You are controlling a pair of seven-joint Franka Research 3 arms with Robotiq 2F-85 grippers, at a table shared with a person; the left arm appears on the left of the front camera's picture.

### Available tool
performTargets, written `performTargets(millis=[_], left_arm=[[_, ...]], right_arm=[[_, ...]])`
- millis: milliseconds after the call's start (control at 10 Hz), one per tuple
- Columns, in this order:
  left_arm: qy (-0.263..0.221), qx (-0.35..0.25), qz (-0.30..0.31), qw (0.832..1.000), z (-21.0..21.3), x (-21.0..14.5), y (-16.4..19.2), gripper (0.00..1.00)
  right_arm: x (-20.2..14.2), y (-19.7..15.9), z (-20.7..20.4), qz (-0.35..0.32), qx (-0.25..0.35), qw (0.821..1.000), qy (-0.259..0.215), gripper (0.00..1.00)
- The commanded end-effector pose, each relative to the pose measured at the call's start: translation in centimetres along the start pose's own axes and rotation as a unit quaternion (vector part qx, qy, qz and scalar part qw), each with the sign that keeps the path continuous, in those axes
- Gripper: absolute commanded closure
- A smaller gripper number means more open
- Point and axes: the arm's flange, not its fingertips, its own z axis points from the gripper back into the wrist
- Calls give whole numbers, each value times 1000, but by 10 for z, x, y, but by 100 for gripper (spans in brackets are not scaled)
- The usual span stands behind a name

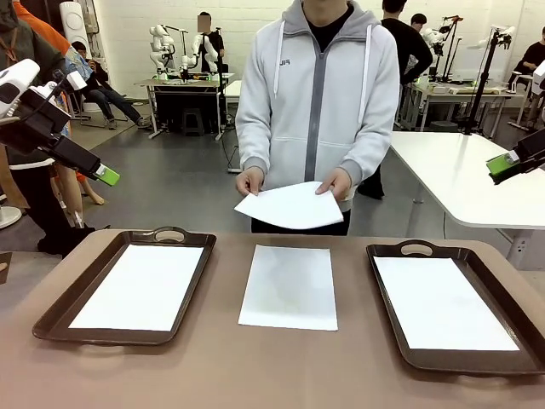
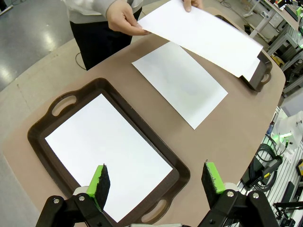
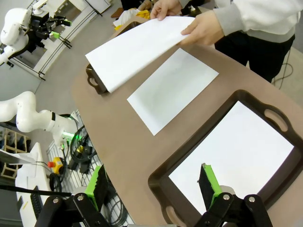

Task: Sort the A4 documents.
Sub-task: Receive the A4 Paper.

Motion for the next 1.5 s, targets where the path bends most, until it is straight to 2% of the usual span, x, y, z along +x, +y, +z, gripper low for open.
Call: performTargets(millis=[0,1400], left_arm=[[0,3,-2,1000,0,-1,0,0],[0,3,-2,1000,0,-1,0,0]], right_arm=[[0,0,-1,1,2,1000,0,0],[0,0,-1,1,2,1000,0,0]])
